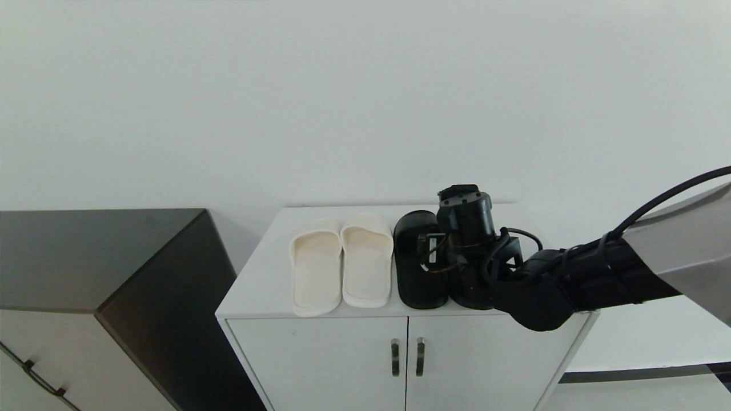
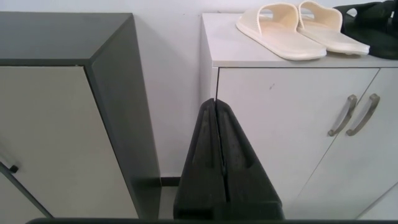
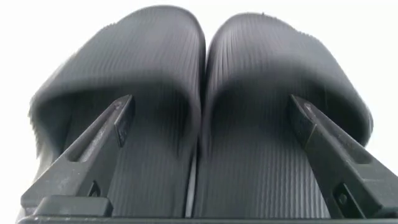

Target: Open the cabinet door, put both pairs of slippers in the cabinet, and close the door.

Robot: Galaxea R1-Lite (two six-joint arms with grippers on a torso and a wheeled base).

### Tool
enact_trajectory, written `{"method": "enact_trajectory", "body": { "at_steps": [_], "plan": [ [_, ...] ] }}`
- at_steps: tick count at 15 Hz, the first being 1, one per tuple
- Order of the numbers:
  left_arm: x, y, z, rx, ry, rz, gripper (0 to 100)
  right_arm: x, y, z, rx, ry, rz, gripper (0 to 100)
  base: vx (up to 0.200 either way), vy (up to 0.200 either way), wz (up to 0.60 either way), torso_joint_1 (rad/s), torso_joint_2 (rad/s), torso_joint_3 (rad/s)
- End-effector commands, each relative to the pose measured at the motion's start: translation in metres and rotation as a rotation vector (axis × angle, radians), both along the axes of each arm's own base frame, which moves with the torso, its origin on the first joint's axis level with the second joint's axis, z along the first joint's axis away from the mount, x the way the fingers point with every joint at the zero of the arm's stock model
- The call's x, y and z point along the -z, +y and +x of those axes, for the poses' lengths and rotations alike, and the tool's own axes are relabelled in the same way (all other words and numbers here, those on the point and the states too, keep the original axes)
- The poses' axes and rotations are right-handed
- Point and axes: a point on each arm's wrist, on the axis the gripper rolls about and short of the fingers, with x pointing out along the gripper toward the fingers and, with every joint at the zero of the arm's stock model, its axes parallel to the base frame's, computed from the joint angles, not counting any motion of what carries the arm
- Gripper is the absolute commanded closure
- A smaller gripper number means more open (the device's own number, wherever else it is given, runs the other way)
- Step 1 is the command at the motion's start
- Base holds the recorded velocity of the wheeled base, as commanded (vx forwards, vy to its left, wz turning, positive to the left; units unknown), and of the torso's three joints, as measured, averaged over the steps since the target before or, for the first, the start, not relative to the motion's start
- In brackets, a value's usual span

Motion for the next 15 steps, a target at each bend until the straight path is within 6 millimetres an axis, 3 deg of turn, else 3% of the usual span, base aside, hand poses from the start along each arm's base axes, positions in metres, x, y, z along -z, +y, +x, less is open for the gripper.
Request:
{"method": "enact_trajectory", "body": {
  "at_steps": [1,6,7,12,15],
  "plan": [
    [0.000,0.000,0.000,0.000,0.001,0.000,100,0.013,-0.002,0.012,0.011,-0.004,-0.029,0,0.000,0.000,0.00,0.000,0.00,0.000],
    [0.000,0.000,0.000,0.000,0.001,0.000,100,0.017,0.002,0.025,0.023,-0.026,-0.027,0,0.000,0.000,0.00,0.000,0.00,0.000],
    [0.000,0.000,0.000,0.000,0.001,0.000,100,0.017,0.002,0.025,0.024,-0.028,-0.027,100,0.000,0.000,0.00,0.000,0.00,0.000],
    [0.000,0.000,0.000,0.000,0.001,0.000,100,0.006,0.001,0.022,0.025,-0.047,-0.014,100,0.000,0.000,0.00,0.000,0.00,0.000],
    [0.000,0.000,0.000,0.000,0.001,0.000,100,-0.006,-0.001,0.010,0.010,-0.060,-0.003,100,0.000,0.000,0.00,0.000,0.00,0.000]
  ]
}}
